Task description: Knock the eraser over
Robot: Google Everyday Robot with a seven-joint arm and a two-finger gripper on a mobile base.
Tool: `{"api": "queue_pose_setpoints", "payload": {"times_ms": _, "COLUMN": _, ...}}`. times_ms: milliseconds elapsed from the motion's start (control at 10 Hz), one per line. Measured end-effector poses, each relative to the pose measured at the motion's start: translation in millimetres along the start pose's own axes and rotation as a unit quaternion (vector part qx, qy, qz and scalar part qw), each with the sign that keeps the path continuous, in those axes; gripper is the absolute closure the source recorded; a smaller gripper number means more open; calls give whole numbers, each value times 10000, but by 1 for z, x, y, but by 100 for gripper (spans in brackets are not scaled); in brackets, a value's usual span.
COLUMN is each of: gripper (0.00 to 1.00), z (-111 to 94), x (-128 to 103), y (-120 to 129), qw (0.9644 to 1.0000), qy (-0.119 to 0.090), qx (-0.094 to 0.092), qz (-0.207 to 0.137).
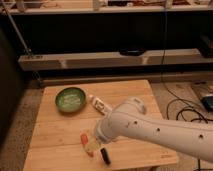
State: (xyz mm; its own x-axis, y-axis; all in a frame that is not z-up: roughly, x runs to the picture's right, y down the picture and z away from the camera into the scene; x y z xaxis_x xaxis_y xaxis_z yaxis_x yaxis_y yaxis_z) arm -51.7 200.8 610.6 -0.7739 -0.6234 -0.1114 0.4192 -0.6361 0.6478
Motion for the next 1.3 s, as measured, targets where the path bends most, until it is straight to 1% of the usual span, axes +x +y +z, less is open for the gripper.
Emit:
{"api": "queue_pose_setpoints", "payload": {"times_ms": 100, "gripper": 46, "z": -1, "x": -1, "y": -2, "qw": 10000, "qy": -8, "qx": -2, "qz": 13}}
{"api": "queue_pose_setpoints", "payload": {"times_ms": 200, "gripper": 56, "z": -2, "x": -1, "y": 0, "qw": 9999, "qy": 24, "qx": 31, "qz": 93}}
{"api": "queue_pose_setpoints", "payload": {"times_ms": 300, "gripper": 66, "z": -5, "x": -6, "y": 4, "qw": 9997, "qy": 97, "qx": 49, "qz": 239}}
{"api": "queue_pose_setpoints", "payload": {"times_ms": 400, "gripper": 74, "z": -10, "x": -14, "y": 7, "qw": 9991, "qy": 190, "qx": 67, "qz": 368}}
{"api": "queue_pose_setpoints", "payload": {"times_ms": 500, "gripper": 85, "z": -19, "x": -29, "y": 12, "qw": 9979, "qy": 339, "qx": 88, "qz": 541}}
{"api": "queue_pose_setpoints", "payload": {"times_ms": 600, "gripper": 96, "z": -30, "x": -47, "y": 20, "qw": 9959, "qy": 493, "qx": 92, "qz": 752}}
{"api": "queue_pose_setpoints", "payload": {"times_ms": 700, "gripper": 99, "z": -37, "x": -57, "y": 25, "qw": 9940, "qy": 607, "qx": 94, "qz": 903}}
{"api": "queue_pose_setpoints", "payload": {"times_ms": 900, "gripper": 100, "z": -48, "x": -78, "y": 34, "qw": 9883, "qy": 852, "qx": 76, "qz": 1261}}
{"api": "queue_pose_setpoints", "payload": {"times_ms": 1000, "gripper": 100, "z": -50, "x": -81, "y": 36, "qw": 9868, "qy": 909, "qx": 55, "qz": 1342}}
{"api": "queue_pose_setpoints", "payload": {"times_ms": 1100, "gripper": 100, "z": -50, "x": -84, "y": 38, "qw": 9858, "qy": 926, "qx": 19, "qz": 1403}}
{"api": "queue_pose_setpoints", "payload": {"times_ms": 1300, "gripper": 100, "z": -46, "x": -92, "y": 41, "qw": 9838, "qy": 844, "qx": -1, "qz": 1579}}
